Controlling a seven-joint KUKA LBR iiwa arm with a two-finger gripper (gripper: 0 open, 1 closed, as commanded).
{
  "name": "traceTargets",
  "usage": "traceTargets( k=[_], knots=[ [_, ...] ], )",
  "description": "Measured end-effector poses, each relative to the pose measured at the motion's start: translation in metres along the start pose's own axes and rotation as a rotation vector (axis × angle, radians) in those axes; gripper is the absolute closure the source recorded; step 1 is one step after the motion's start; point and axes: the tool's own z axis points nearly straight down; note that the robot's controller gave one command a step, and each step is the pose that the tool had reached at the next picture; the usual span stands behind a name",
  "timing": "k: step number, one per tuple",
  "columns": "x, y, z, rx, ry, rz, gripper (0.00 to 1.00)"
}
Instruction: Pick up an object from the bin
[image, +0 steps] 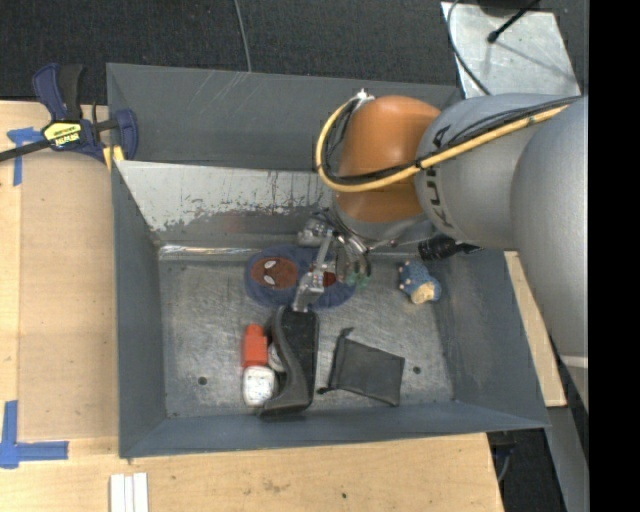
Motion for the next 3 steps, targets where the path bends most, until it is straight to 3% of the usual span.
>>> traceTargets(
  k=[1,2,3],
  knots=[
    [-0.016,0.004,0.037,0.0,0.005,0.046,0.0],
    [-0.016,0.004,0.037,0.0,0.005,0.046,1.0],
    [-0.021,-0.004,-0.126,-0.002,-0.005,0.022,1.0]
  ],
)
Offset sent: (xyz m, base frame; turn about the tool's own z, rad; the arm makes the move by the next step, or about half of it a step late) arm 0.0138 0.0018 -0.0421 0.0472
